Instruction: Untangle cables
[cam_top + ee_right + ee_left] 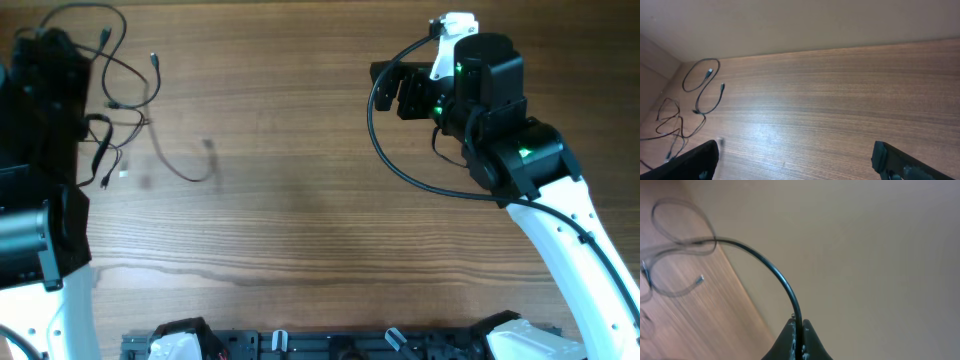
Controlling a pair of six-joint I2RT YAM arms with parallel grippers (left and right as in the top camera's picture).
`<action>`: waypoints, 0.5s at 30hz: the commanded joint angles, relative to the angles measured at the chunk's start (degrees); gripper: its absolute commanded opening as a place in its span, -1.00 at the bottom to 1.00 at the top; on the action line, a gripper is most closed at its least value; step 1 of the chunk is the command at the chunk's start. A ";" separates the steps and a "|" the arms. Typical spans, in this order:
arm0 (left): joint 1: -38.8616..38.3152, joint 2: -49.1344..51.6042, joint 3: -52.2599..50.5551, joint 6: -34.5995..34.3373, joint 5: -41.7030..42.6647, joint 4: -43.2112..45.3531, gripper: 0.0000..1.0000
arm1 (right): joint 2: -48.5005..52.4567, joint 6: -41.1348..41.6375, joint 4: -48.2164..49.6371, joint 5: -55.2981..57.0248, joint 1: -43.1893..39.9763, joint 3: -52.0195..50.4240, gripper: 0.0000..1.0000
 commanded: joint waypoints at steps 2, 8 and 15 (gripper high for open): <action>2.19 0.59 0.66 -34.32 -1.40 -3.87 -0.92 | 0.13 0.66 0.24 1.16 0.20 0.22 1.00; 1.55 1.88 0.66 -37.51 5.95 0.72 -0.92 | 0.13 1.46 0.66 1.16 0.20 0.22 0.99; -0.50 2.43 0.66 -22.14 5.35 14.97 -0.92 | 0.13 1.86 0.94 1.16 0.20 0.22 0.99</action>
